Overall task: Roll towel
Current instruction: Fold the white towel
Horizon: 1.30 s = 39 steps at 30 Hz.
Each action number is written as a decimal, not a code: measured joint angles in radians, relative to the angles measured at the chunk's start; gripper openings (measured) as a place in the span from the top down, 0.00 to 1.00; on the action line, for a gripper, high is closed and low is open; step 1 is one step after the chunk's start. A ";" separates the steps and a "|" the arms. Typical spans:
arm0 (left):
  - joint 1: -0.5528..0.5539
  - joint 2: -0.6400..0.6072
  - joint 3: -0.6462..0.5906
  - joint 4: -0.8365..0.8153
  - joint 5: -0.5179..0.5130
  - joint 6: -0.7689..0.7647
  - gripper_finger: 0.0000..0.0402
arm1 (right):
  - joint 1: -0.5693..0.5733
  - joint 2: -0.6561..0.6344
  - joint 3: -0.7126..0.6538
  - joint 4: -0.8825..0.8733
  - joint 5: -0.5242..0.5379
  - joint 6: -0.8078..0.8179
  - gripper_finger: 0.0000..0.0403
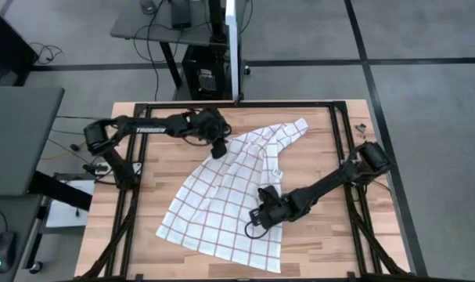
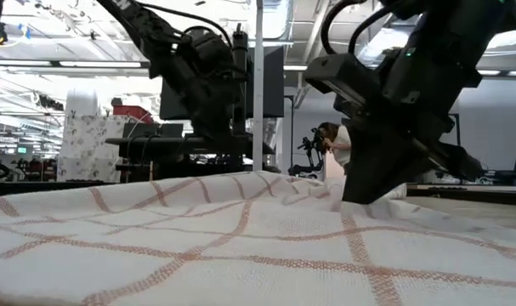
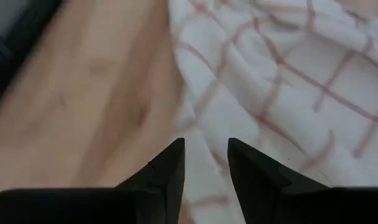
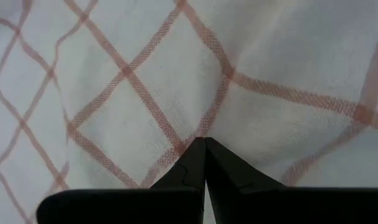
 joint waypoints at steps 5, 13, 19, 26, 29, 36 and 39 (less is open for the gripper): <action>0.002 0.095 0.029 -0.010 0.005 0.079 0.61 | -0.012 0.000 0.000 0.008 0.000 0.038 1.00; 0.016 0.172 0.033 0.032 -0.080 0.104 0.55 | -0.046 0.000 0.000 0.023 0.000 0.039 1.00; 0.072 0.164 0.033 0.010 -0.082 0.152 0.89 | -0.029 0.004 0.000 0.011 -0.013 -0.036 1.00; 0.149 0.137 0.032 -0.124 -0.038 0.103 1.00 | 0.094 0.042 0.005 -0.016 -0.031 0.094 1.00; 0.179 0.111 0.032 -0.188 -0.037 0.102 1.00 | 0.171 0.056 0.006 -0.018 -0.059 0.186 1.00; 0.203 0.039 0.032 -0.261 0.016 0.059 1.00 | 0.316 0.045 0.005 -0.029 -0.063 0.427 1.00; 0.184 -0.006 0.032 -0.239 0.143 0.050 1.00 | 0.313 -0.005 -0.002 -0.092 -0.052 0.408 1.00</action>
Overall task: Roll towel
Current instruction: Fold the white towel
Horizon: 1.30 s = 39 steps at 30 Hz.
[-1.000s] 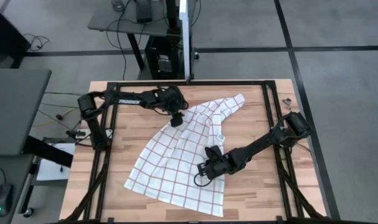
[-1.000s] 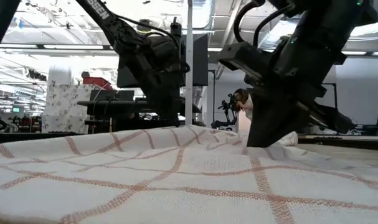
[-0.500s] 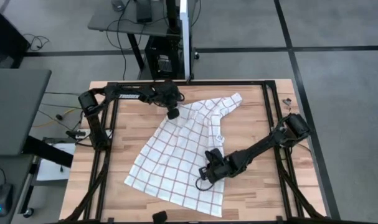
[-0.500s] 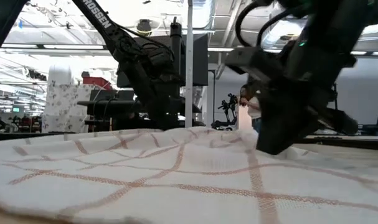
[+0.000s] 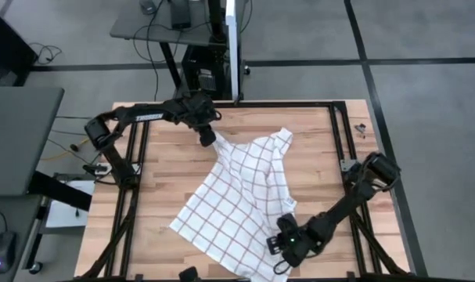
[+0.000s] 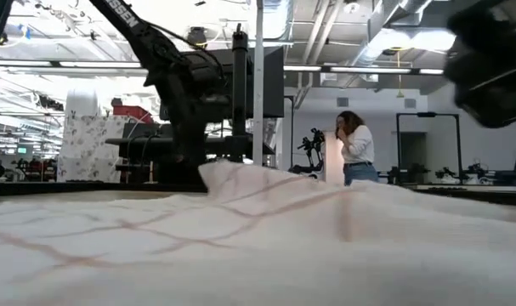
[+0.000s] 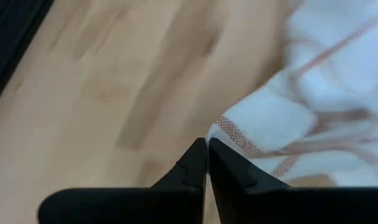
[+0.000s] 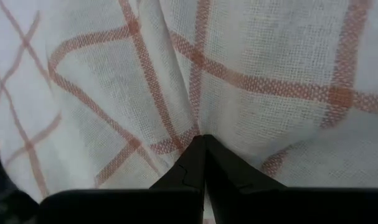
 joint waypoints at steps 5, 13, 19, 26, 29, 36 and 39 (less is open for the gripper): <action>-0.059 -0.077 0.000 0.056 0.088 -0.056 0.98 | -0.082 -0.123 0.000 -0.091 0.047 -0.205 1.00; -0.102 0.023 0.137 0.023 0.124 -0.085 0.71 | -0.300 -0.207 0.002 -0.124 0.072 -0.496 1.00; -0.094 0.240 0.336 -0.101 0.129 -0.038 0.61 | -0.560 -0.219 0.000 -0.128 0.073 -0.683 1.00; -0.069 0.381 0.364 -0.214 0.171 0.015 0.62 | -0.904 -0.288 0.001 -0.119 0.068 -1.066 1.00; -0.047 0.378 0.364 -0.290 0.250 0.026 0.62 | -1.039 -0.299 0.002 -0.085 -0.062 -1.384 0.98; -0.034 0.267 0.365 -0.326 0.280 -0.070 0.62 | -1.253 -0.242 0.002 -0.054 -0.357 -1.995 0.75; -0.035 0.228 0.366 -0.301 0.278 -0.136 0.62 | -1.292 -0.191 0.002 -0.034 -0.360 -2.236 0.62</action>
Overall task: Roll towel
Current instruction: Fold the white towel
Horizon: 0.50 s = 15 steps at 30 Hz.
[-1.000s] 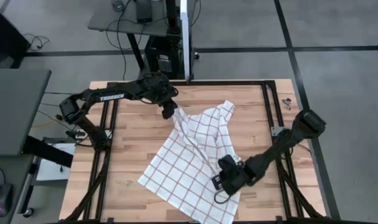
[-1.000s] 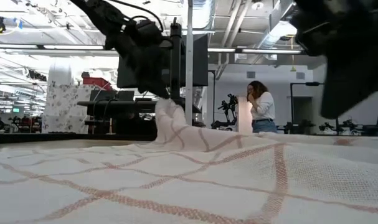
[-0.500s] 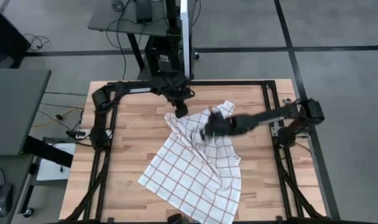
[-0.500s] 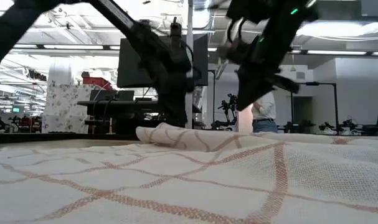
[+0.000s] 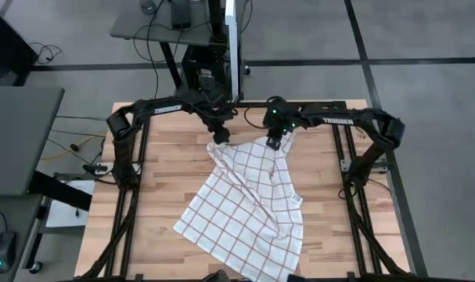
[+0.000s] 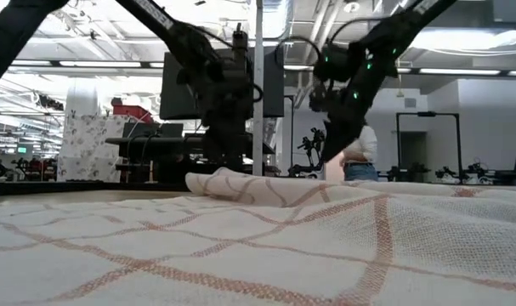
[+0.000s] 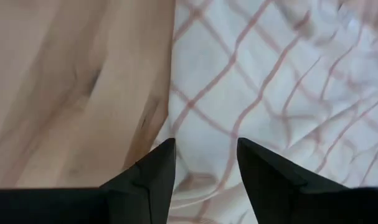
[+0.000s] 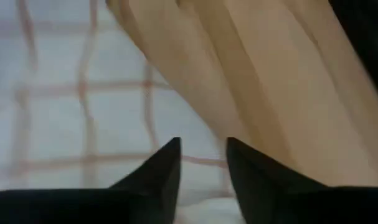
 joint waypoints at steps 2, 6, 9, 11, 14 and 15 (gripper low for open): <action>0.000 -0.017 0.000 0.004 -0.001 -0.046 0.62 | -0.019 0.040 0.000 0.016 -0.003 -0.107 0.55; -0.004 -0.034 0.000 0.002 -0.010 -0.118 0.62 | -0.046 0.117 0.000 0.016 -0.047 -0.204 0.47; -0.009 -0.037 0.000 0.000 -0.017 -0.149 0.62 | -0.045 0.163 0.001 -0.024 -0.080 -0.245 0.47; -0.013 -0.037 0.000 0.000 -0.019 -0.157 0.62 | -0.042 0.165 0.008 -0.056 -0.085 -0.228 0.54; -0.014 -0.037 0.000 0.006 -0.030 -0.156 0.62 | -0.035 0.131 0.014 -0.128 -0.117 -0.187 0.80; -0.014 -0.037 0.000 0.009 -0.036 -0.153 0.62 | -0.031 0.106 0.020 -0.155 -0.129 -0.180 0.89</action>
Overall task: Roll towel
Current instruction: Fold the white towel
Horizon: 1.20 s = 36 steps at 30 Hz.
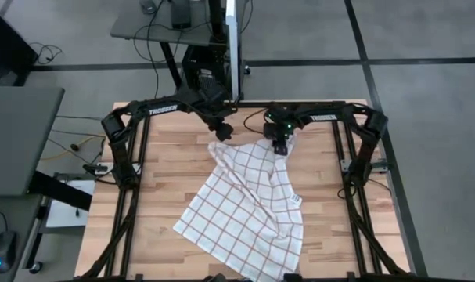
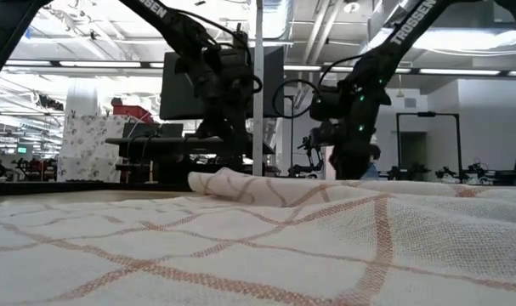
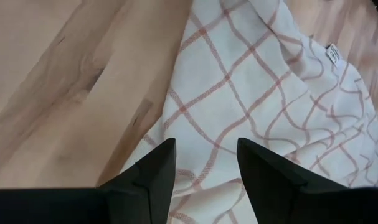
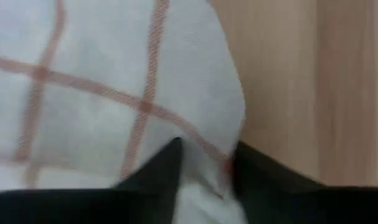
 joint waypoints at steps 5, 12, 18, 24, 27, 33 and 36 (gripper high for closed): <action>0.001 0.000 0.000 0.024 -0.012 0.025 0.62 | 0.109 -0.213 0.017 -0.041 -0.002 0.104 0.99; -0.003 0.000 0.000 0.046 -0.012 0.100 0.62 | 0.451 -0.406 0.001 -0.019 0.001 0.446 1.00; -0.023 0.000 0.000 0.044 -0.012 0.180 0.62 | 0.750 -0.314 -0.060 0.080 0.063 1.007 0.96; -0.075 0.000 -0.001 0.044 -0.011 0.227 0.62 | 0.905 -0.164 -0.079 0.129 0.067 1.414 0.75; -0.118 0.000 -0.001 0.050 0.013 0.237 0.62 | 0.948 -0.158 -0.078 0.167 0.067 1.524 0.62; -0.239 0.014 -0.001 0.139 0.034 0.239 0.62 | 1.022 -0.253 -0.077 0.078 0.163 1.612 0.42; -0.288 0.039 0.003 0.210 -0.056 0.233 0.62 | 1.065 -0.313 -0.077 -0.026 0.291 1.630 0.38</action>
